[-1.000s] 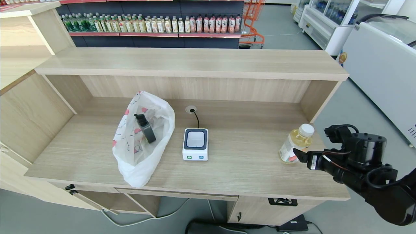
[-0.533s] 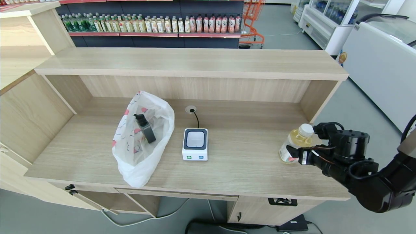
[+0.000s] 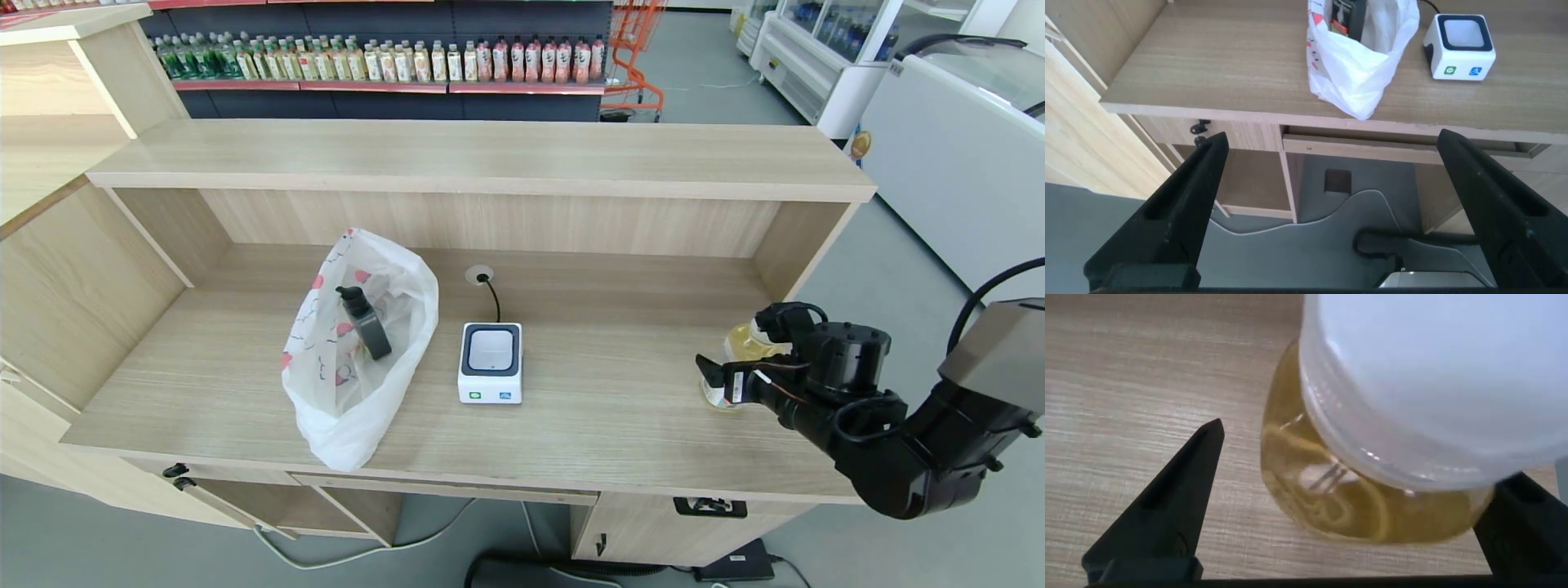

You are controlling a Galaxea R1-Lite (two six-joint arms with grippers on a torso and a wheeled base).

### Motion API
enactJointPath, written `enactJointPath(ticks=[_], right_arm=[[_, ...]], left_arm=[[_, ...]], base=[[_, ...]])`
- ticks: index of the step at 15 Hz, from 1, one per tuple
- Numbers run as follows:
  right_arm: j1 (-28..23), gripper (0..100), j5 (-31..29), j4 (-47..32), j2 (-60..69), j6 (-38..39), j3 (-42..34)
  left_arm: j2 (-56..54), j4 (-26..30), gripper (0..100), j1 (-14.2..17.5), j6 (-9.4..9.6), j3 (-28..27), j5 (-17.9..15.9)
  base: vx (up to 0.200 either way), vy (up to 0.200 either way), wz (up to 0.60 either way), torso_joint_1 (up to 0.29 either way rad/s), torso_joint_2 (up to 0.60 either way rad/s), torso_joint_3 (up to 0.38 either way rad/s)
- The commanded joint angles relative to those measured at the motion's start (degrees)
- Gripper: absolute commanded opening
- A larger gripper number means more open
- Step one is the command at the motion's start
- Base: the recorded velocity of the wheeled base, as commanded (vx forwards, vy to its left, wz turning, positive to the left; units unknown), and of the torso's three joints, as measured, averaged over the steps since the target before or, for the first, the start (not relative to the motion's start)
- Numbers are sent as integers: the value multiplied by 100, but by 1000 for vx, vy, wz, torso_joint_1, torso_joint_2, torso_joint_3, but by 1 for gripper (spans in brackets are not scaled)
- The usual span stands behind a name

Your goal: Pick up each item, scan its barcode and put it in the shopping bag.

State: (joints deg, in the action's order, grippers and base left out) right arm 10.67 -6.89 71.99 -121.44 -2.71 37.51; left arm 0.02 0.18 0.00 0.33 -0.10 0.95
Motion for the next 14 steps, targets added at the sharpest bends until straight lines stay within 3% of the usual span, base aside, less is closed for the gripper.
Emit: enactJointPath(ticks=[1, 7, 8, 14], right_arm=[[181, 100, 56, 114, -266, -2, 160], [375, 100, 65, 202, -811, -2, 793], [427, 0, 126, 193, -828, 7, 890], [858, 0, 408, 193, -784, 7, 925]], left_arm=[[-2, -1, 100, 0, 2, 1, 2], [-2, -1, 100, 0, 2, 1, 2], [-2, -1, 100, 0, 2, 1, 2], [-2, -1, 100, 0, 2, 1, 2]], base=[[0, 0, 0, 0, 0, 0], [0, 0, 0, 0, 0, 0], [0, 0, 0, 0, 0, 0], [0, 0, 0, 0, 0, 0]])
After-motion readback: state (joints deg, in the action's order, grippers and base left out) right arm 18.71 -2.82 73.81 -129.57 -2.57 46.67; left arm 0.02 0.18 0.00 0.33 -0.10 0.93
